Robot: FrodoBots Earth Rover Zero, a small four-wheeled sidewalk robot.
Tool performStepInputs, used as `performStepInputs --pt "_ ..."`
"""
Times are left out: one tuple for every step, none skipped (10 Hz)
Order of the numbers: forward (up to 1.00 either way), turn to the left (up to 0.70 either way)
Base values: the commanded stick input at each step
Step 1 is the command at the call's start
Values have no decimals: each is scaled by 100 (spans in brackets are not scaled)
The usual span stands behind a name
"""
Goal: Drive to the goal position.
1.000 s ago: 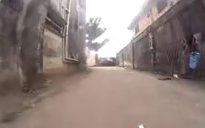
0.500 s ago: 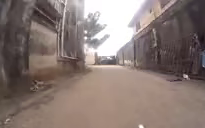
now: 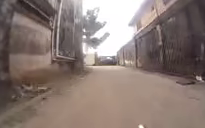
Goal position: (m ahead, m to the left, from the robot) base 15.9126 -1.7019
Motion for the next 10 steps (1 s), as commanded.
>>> performStepInputs --pt "100 0" --pt "100 0" --pt "100 0" --pt "100 0" --pt "100 0" --pt "100 0" --pt "100 0" --pt "100 0" --pt "100 0" --pt "100 0"
